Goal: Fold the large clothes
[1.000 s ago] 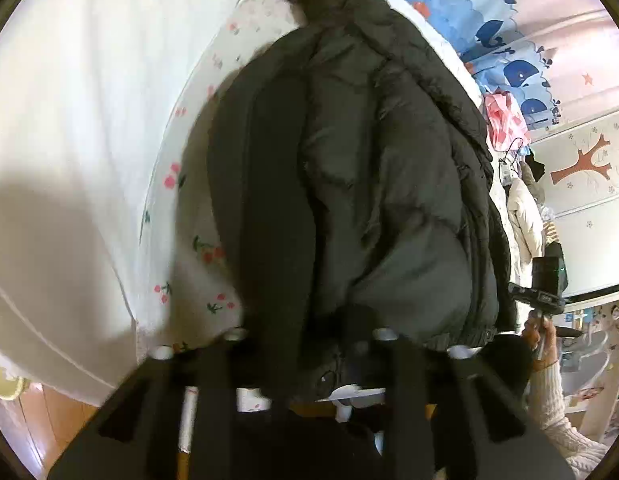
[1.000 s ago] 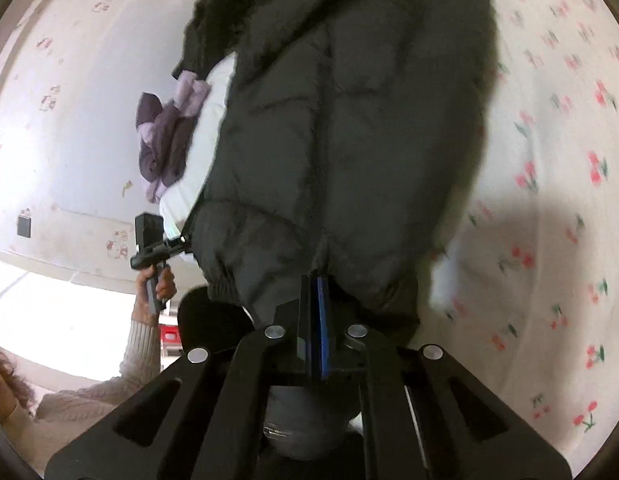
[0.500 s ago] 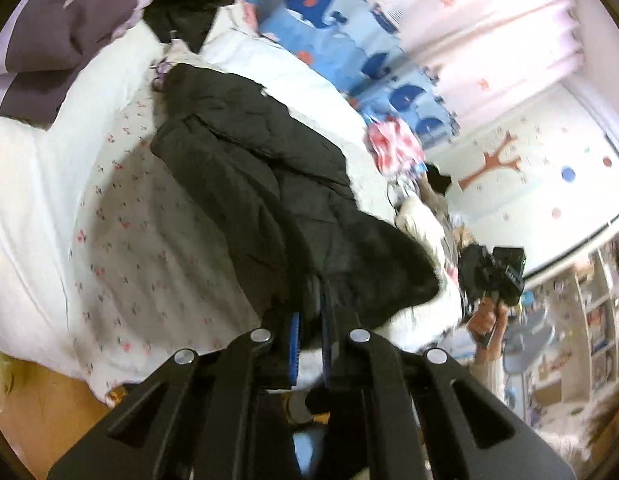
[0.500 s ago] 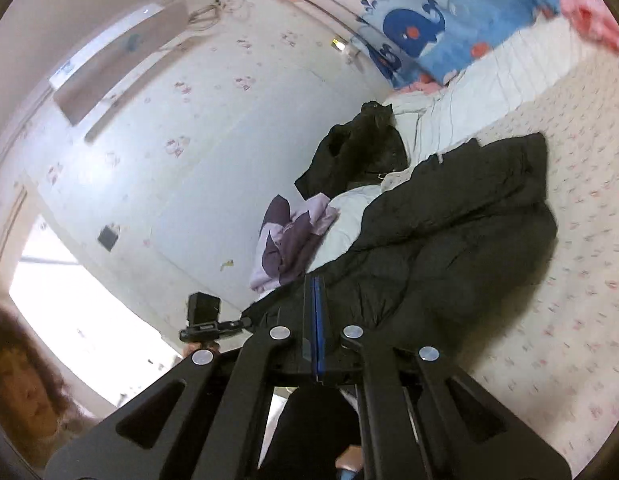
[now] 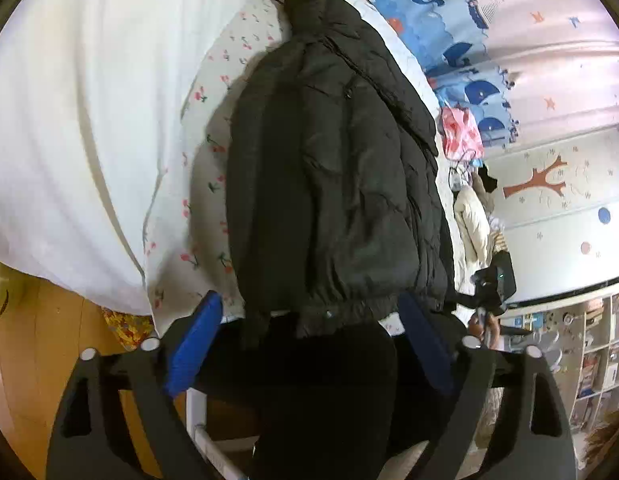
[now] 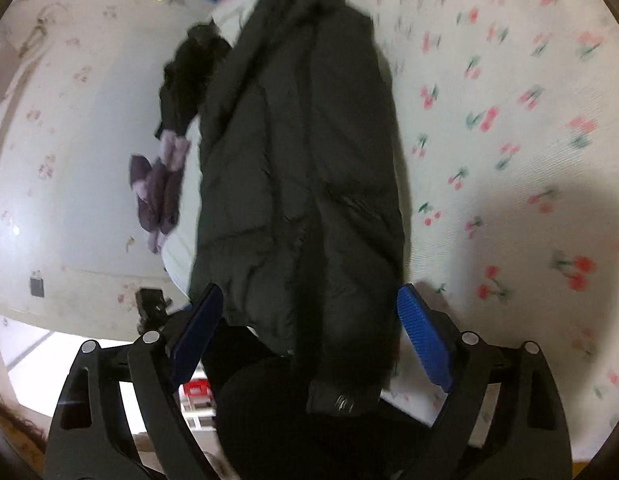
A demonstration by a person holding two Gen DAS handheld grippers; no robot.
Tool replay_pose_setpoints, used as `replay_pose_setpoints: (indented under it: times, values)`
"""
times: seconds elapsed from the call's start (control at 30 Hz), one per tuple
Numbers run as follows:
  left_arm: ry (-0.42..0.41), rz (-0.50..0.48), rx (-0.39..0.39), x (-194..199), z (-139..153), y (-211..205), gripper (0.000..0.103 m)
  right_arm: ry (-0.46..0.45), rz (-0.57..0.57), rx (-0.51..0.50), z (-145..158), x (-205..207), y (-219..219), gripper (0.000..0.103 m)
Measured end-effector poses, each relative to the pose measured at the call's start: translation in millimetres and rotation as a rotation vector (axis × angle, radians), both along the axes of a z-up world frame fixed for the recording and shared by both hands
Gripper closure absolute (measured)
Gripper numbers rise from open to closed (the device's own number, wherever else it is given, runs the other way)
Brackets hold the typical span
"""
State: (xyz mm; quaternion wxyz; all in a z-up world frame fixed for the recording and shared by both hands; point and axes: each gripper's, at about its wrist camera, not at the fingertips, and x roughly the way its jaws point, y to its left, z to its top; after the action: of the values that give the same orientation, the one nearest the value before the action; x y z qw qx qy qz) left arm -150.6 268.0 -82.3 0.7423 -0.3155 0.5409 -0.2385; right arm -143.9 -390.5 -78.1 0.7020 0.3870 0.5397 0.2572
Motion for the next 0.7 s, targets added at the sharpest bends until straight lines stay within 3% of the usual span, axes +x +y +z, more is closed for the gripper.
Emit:
replay_pose_setpoints:
  times: [0.2,0.33,0.37,0.4,0.43,0.5,0.57,0.7]
  values:
    - [0.059,0.002,0.021,13,-28,-6,0.013,-0.038,0.096,0.024,-5,8,35,0.016]
    - [0.037,-0.028,-0.035,21,-31,-20,0.013,-0.044,0.102,0.042,-3,4,43,0.018]
    - [0.019,-0.032,-0.055,24,-30,-25,0.013,-0.058,0.104,0.043,-3,4,48,0.031]
    - [-0.004,-0.021,-0.05,25,-28,-30,0.014,-0.081,0.095,0.026,-2,6,51,0.066]
    - [-0.024,-0.002,-0.04,26,-25,-33,0.021,-0.093,0.08,0.02,-2,6,52,0.083]
    - [0.018,0.031,-0.012,33,-27,-41,0.078,-0.122,0.052,0.052,0,8,65,0.092]
    - [0.018,0.052,-0.014,33,-20,-43,0.089,-0.189,0.031,0.085,17,6,72,0.094]
    - [-0.085,0.051,-0.053,20,32,-48,0.095,-0.351,-0.022,0.177,74,-2,66,0.095]
